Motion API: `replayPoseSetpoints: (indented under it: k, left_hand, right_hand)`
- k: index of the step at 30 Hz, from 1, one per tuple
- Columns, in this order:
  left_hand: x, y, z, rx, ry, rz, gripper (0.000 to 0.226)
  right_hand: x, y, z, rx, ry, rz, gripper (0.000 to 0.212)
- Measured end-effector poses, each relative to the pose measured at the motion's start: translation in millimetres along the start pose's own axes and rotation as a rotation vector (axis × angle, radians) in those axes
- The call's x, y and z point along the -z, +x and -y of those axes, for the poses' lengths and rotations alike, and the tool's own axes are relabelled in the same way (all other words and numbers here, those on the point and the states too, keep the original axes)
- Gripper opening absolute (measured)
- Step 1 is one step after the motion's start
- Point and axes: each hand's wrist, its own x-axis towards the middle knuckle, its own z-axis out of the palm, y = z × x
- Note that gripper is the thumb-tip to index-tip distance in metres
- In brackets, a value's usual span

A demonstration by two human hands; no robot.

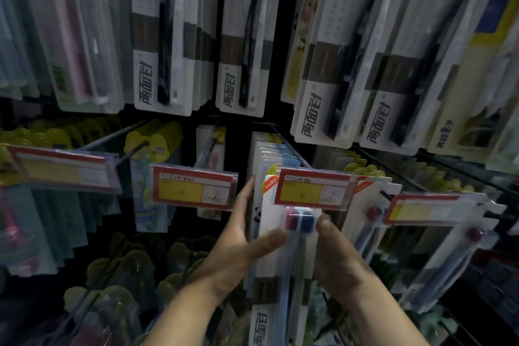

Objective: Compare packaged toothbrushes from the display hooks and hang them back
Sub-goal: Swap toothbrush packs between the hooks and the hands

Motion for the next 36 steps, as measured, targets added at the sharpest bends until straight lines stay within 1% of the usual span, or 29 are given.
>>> replayPoseSetpoints:
  k: [2,4,6,8,10,11,13,15,17,20,24,27,29,31,33,36]
  left_hand:
    - [0,0,0,0.005,0.03,-0.014,0.13]
    - [2,0,-2,0.029,0.049,-0.023,0.126]
    - [3,0,-1,0.023,0.052,-0.021,0.122]
    - [2,0,-1,0.002,0.033,-0.034,0.123]
    - [1,1,0,0.004,0.021,-0.058,0.129]
    - [0,1,1,0.006,0.014,-0.062,0.13]
    - [-3,1,5,-0.008,-0.018,-0.062,0.128]
    - [-7,-1,8,-0.032,-0.056,-0.069,0.125]
    - [-13,-5,9,-0.055,-0.079,-0.083,0.124]
    - [-23,-16,8,-0.061,-0.146,-0.07,0.123]
    - [-36,-36,-3,-0.044,-0.161,-0.082,0.128]
    - [-43,-48,-7,-0.064,-0.183,-0.111,0.123]
    - [-49,-58,-11,-0.046,-0.225,-0.114,0.119]
    - [-56,-69,-17,-0.034,-0.275,-0.125,0.117]
    - [-65,-81,-23,-0.032,-0.338,-0.182,0.113]
    - [-76,-103,-36,-0.028,-0.372,-0.288,0.11]
  right_hand:
    - [1,-2,2,0.0,-0.049,0.034,0.126]
    - [2,-1,3,0.001,-0.046,0.061,0.128]
    - [6,-1,4,-0.009,-0.041,0.056,0.122]
    - [6,-3,7,-0.011,-0.085,0.054,0.112]
    - [2,-7,8,-0.03,-0.183,0.038,0.122]
    - [-1,-8,8,-0.032,-0.227,0.037,0.121]
    - [-6,-10,7,0.001,-0.249,0.039,0.101]
    - [-9,-13,6,0.03,-0.236,0.034,0.09]
    - [-12,-18,8,0.07,-0.21,0.028,0.089]
    - [-16,-30,10,0.106,-0.18,0.009,0.093]
    - [-22,-46,13,0.096,-0.175,-0.018,0.107]
    - [-28,-62,20,0.108,-0.113,-0.001,0.098]
    - [-34,-74,28,0.118,-0.081,0.007,0.098]
    - [-39,-85,34,0.127,-0.037,0.021,0.089]
    - [-45,-94,39,0.112,0.028,0.023,0.083]
    - [-58,-105,42,0.068,0.138,0.04,0.09]
